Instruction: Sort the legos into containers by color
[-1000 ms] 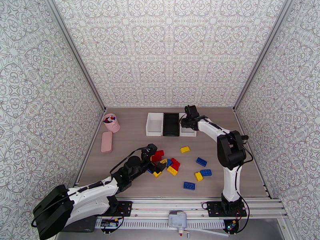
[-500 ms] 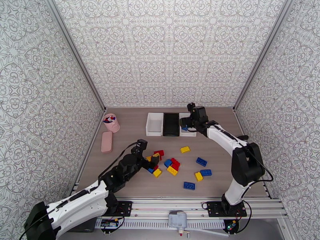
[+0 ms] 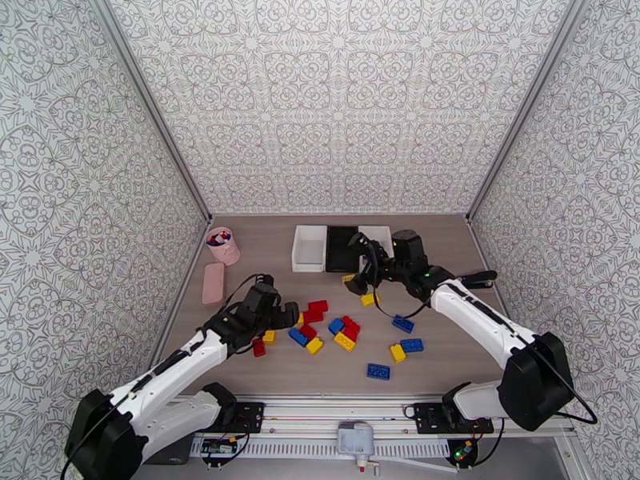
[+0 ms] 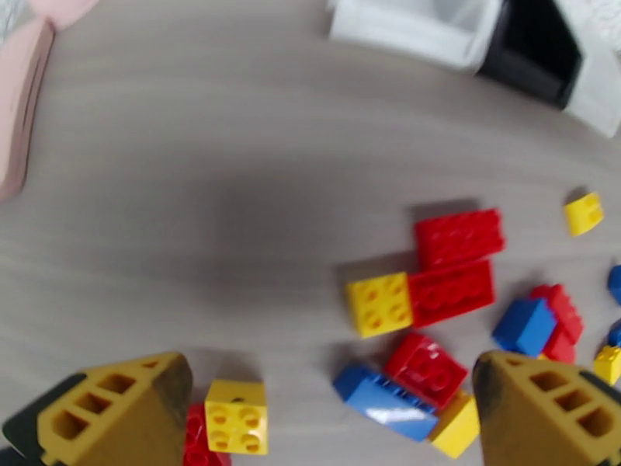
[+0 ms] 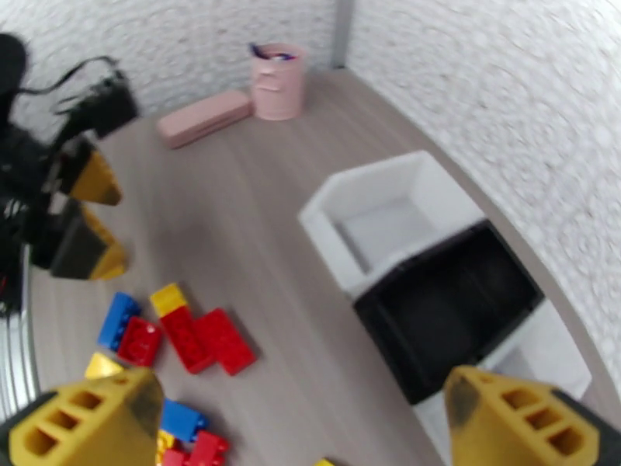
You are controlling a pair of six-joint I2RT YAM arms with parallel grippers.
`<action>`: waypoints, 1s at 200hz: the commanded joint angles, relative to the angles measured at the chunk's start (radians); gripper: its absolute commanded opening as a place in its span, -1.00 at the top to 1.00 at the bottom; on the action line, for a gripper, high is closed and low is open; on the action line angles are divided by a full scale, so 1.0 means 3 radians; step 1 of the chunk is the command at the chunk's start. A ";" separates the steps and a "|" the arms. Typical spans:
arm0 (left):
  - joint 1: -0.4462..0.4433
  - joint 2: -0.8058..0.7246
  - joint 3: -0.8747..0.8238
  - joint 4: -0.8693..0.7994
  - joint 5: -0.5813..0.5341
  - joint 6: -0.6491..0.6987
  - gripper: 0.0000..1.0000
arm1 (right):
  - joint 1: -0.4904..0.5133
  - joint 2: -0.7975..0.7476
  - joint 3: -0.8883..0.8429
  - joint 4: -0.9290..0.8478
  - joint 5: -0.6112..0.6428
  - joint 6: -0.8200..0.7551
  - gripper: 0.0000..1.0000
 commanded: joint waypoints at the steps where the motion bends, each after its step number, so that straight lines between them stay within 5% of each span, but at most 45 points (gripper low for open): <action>1: 0.0030 0.0185 0.0189 -0.0377 0.0212 -0.0068 -0.99 | 0.0115 -0.0012 0.0042 -0.0460 -0.0364 -0.0477 -0.99; 200: 0.0196 0.0562 0.0033 -0.0566 -0.0037 0.0018 -0.14 | 0.0333 0.0229 0.0307 -0.0729 -0.0410 -0.0527 -0.99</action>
